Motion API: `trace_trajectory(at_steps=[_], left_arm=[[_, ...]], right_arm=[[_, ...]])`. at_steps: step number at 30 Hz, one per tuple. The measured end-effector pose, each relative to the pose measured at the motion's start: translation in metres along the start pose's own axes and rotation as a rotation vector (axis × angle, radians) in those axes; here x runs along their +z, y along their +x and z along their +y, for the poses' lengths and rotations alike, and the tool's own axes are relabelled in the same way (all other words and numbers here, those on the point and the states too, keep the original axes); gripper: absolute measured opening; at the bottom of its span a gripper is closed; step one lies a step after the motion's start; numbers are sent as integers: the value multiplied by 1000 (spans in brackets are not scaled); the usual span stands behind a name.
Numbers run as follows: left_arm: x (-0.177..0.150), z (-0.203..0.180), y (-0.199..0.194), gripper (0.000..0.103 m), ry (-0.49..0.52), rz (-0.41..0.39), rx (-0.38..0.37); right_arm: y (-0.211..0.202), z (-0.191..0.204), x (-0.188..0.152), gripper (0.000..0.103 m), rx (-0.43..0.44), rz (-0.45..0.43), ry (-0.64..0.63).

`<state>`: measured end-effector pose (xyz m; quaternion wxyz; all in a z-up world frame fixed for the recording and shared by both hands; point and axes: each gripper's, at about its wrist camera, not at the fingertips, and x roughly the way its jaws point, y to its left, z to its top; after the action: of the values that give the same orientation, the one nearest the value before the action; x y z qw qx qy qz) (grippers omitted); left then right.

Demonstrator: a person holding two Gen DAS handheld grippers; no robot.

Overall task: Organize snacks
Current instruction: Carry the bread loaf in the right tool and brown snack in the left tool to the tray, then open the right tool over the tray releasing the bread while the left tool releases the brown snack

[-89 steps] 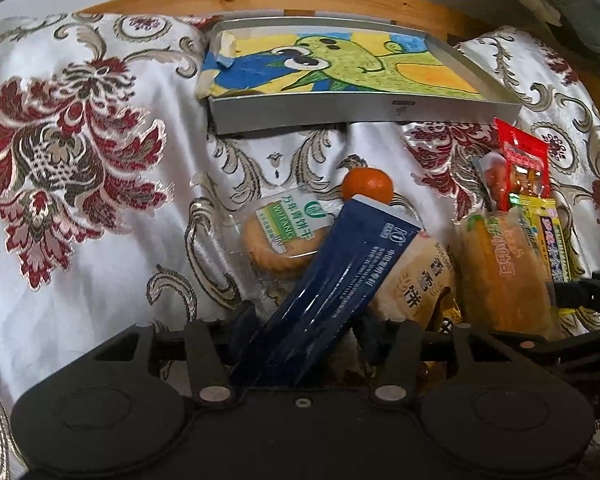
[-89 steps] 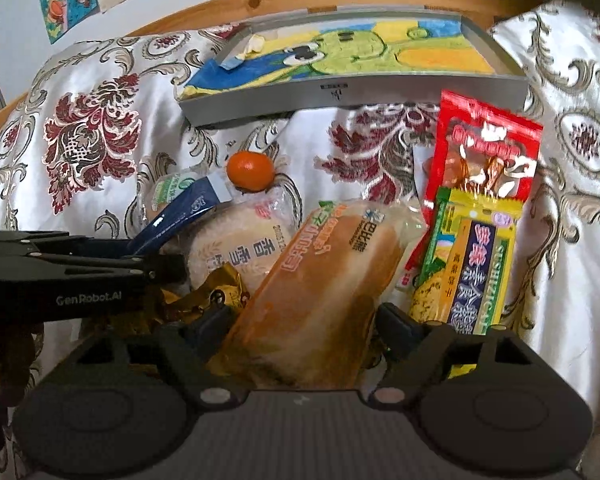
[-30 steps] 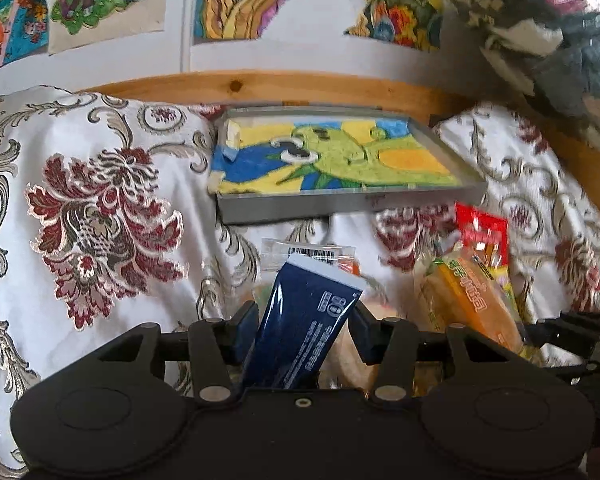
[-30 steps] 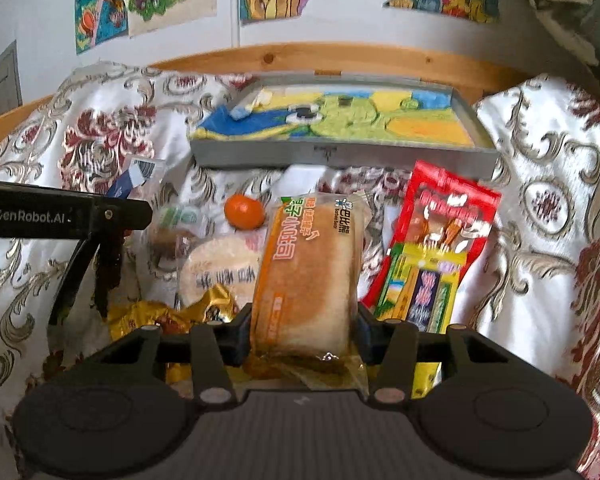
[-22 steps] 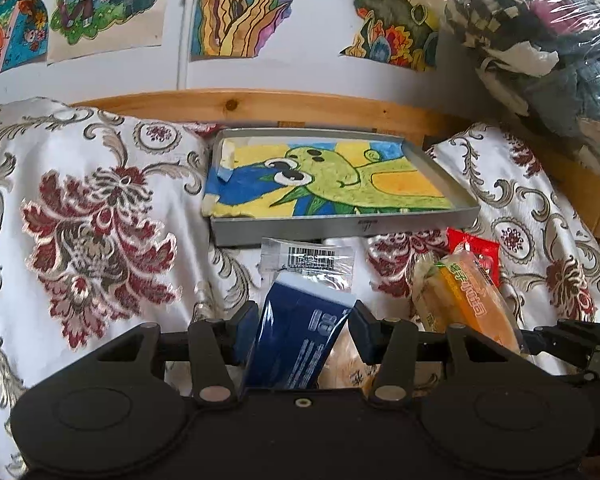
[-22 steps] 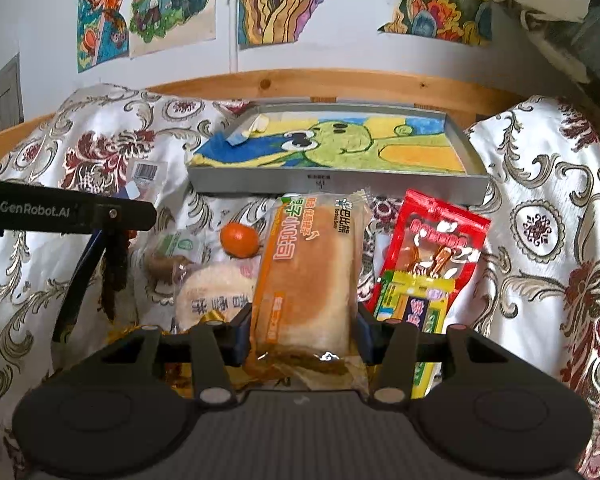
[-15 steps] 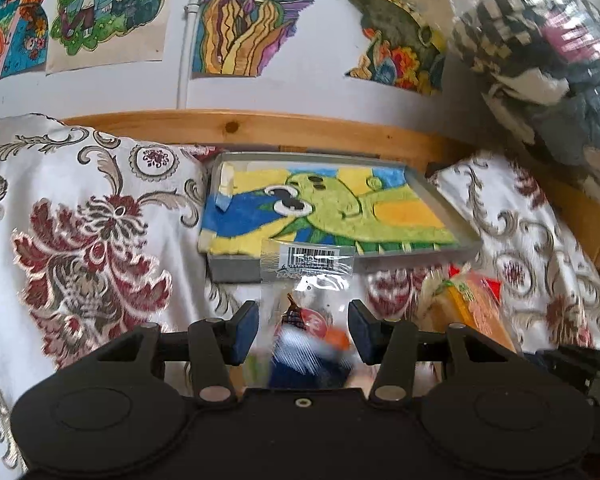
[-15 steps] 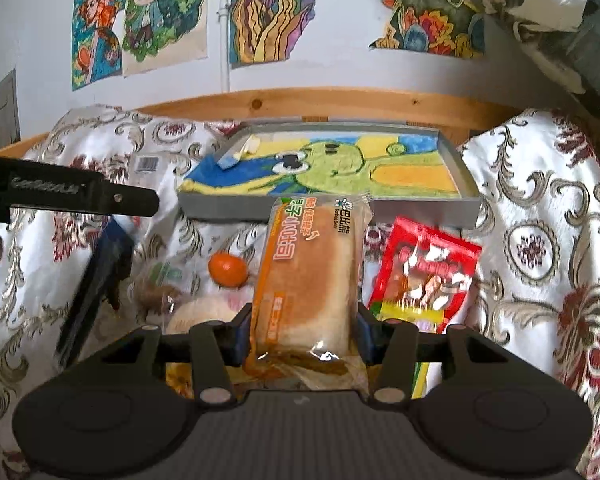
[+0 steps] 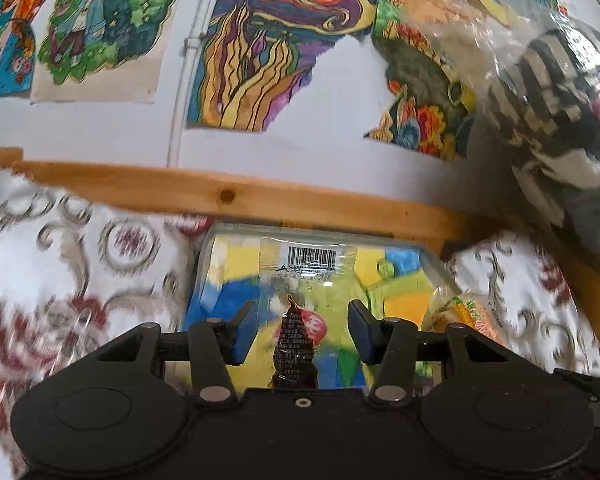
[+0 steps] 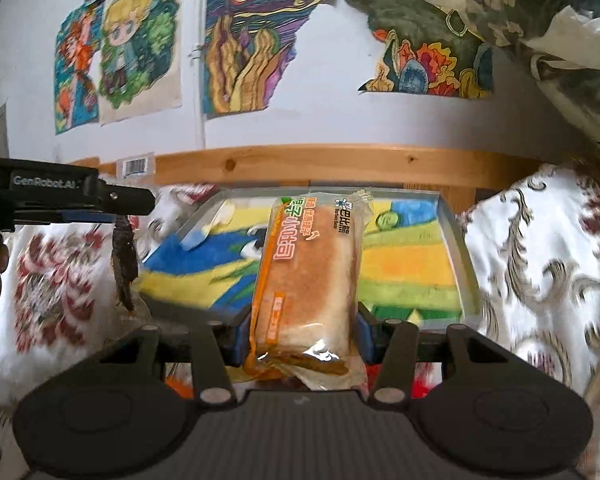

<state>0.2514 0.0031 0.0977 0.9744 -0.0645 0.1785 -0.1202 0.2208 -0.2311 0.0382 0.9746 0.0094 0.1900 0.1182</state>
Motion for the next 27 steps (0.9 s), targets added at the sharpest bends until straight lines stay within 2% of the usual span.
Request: trace_trajectory(at_steps=[6,10,14,24,27], left_arm=[[20,-5,41,51,7,-17,9],[18,-4,66,51,-2,-13,19],[11,-2,87,51,-22,27,26],[-1,3,105,51,-13,57,49],[-1,3,107,52,-8,61,56]], right_arm=[[44,-17,26,54,-11,-18,9],[70,-21,31,54,-15,-10,26],[91,-24,26,54,-10,32,52],[107,-21,19,53,-6,55,44],[109,-20,20,55,-12,57,36]])
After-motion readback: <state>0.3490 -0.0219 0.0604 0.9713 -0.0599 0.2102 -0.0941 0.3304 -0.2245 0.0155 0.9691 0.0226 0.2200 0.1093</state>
